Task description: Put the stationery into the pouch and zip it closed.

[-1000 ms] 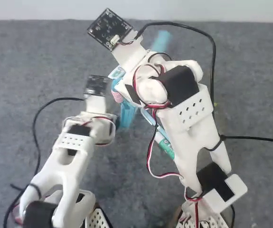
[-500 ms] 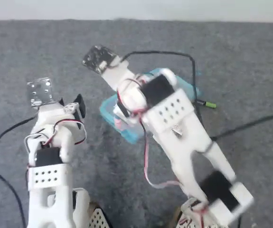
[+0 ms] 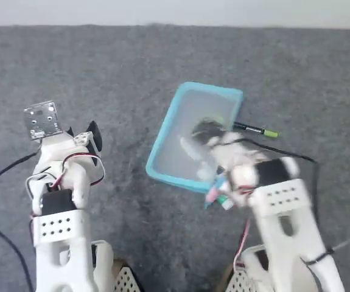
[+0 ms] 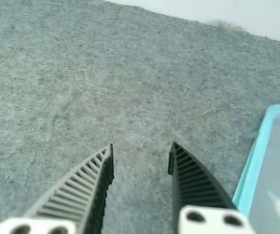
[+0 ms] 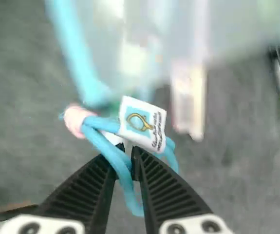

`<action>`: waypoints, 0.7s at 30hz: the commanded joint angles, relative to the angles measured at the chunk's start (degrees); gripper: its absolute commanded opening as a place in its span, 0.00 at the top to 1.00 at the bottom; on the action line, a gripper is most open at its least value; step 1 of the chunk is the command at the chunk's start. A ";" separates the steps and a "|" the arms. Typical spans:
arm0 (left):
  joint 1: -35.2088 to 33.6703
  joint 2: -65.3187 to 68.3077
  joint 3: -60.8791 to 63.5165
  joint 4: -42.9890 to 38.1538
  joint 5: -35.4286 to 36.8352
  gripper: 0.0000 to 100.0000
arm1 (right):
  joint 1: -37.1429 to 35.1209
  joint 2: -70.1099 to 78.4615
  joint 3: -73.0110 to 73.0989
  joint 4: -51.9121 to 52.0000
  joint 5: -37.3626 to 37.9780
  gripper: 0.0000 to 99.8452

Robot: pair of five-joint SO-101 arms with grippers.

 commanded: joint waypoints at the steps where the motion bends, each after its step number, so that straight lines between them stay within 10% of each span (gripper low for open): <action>1: -0.44 -0.97 -0.57 0.18 0.35 0.82 | 16.92 -1.19 0.09 -5.05 5.27 0.99; 6: -0.44 -0.97 -0.48 0.26 0.35 0.82 | 27.03 3.56 -0.44 -4.00 8.26 0.98; 12: -0.44 -0.97 0.22 0.26 0.35 0.82 | 34.15 5.41 -0.44 -2.07 11.96 0.72; 21: -0.44 -0.97 0.22 0.26 0.35 0.82 | 24.75 5.32 -0.35 7.87 14.86 0.67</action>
